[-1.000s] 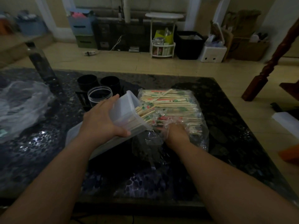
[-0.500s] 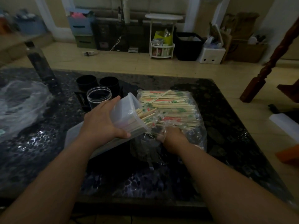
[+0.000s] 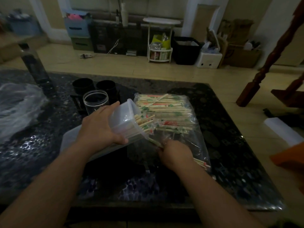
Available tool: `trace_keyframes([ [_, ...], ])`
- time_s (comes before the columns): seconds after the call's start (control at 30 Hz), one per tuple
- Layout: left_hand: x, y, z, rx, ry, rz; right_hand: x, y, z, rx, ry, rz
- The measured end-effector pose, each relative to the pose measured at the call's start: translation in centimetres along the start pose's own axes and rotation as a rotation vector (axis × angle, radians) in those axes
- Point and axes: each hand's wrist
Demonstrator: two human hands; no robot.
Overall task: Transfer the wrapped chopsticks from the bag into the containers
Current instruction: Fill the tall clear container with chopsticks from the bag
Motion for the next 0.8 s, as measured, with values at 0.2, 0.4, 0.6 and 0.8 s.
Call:
trace_keyframes([
  [0.2,-0.2,0.2,-0.1,-0.026,-0.028,0.014,2.3,2.3,-0.7,0.029,0.065,-0.001],
  [0.4,-0.2,0.4,0.0,-0.027,-0.03,0.019,7.1,5.0,-3.4,0.262,0.08,0.14],
  [0.6,-0.9,0.9,-0.1,-0.075,-0.032,0.032,8.9,5.5,-4.4,0.445,0.081,0.503],
  [0.8,-1.2,0.7,-0.7,-0.09,-0.021,0.061,7.6,3.8,-2.7,0.662,-0.104,0.768],
])
Point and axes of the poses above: each hand's wrist, its own y-axis away from the middle knuckle, its own x-axis out of the back of the hand, z = x × y, and after that the axes turned 13 degrees about -y, right-handed
